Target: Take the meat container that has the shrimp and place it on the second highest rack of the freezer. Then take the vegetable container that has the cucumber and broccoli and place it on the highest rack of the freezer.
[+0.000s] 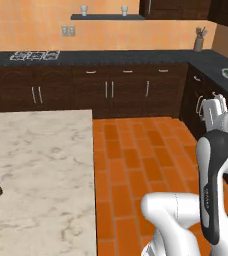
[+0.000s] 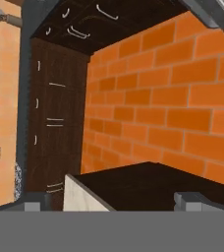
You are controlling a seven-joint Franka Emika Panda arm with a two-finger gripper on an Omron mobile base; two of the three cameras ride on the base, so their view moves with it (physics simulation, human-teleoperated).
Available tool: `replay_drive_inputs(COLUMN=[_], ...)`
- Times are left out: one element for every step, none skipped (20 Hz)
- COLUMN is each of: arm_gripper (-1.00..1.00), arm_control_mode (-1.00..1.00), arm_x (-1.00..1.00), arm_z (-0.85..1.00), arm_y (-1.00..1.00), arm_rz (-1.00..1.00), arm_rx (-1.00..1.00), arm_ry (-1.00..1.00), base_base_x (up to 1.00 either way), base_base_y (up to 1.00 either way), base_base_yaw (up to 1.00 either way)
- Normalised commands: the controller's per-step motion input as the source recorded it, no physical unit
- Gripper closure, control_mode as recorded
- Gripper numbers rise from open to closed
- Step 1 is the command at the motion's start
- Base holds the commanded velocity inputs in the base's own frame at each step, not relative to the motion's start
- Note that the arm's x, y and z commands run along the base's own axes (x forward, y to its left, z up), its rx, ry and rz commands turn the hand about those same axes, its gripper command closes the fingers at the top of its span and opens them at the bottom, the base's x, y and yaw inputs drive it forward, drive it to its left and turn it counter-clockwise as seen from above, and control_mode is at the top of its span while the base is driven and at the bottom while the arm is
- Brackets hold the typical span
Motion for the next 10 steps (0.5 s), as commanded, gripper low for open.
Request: replay_drive_inputs(arm_gripper=[-1.0,-1.0,-1.0,-1.0,-1.0,-1.0,-1.0,-1.0,-1.0,-1.0], arm_control_mode=[1.0,1.0,1.0,1.0,1.0,1.0,1.0,1.0,1.0,1.0], arm_x=[0.0,0.0,0.0,0.0,0.0,0.0,0.0,0.0,0.0,0.0], arm_z=[0.0,0.0,0.0,0.0,0.0,0.0,0.0,0.0,0.0,0.0], arm_y=[0.0,0.0,0.0,0.0,0.0,0.0,0.0,0.0,0.0,0.0], arm_rz=[0.0,0.0,0.0,0.0,0.0,0.0,0.0,0.0,0.0,0.0], arm_rx=[0.0,0.0,0.0,0.0,0.0,0.0,0.0,0.0,0.0,0.0], arm_ry=[0.0,0.0,0.0,0.0,0.0,0.0,0.0,0.0,0.0,0.0], base_base_x=[1.0,1.0,1.0,1.0,1.0,1.0,1.0,1.0,1.0,1.0], base_base_y=[0.21,0.26,0.27,0.28,0.32,0.37,0.45,0.43,0.39,0.28], base_base_yaw=[0.0,0.0,0.0,0.0,0.0,-0.02,-0.04,-0.05,-0.05,-0.04])
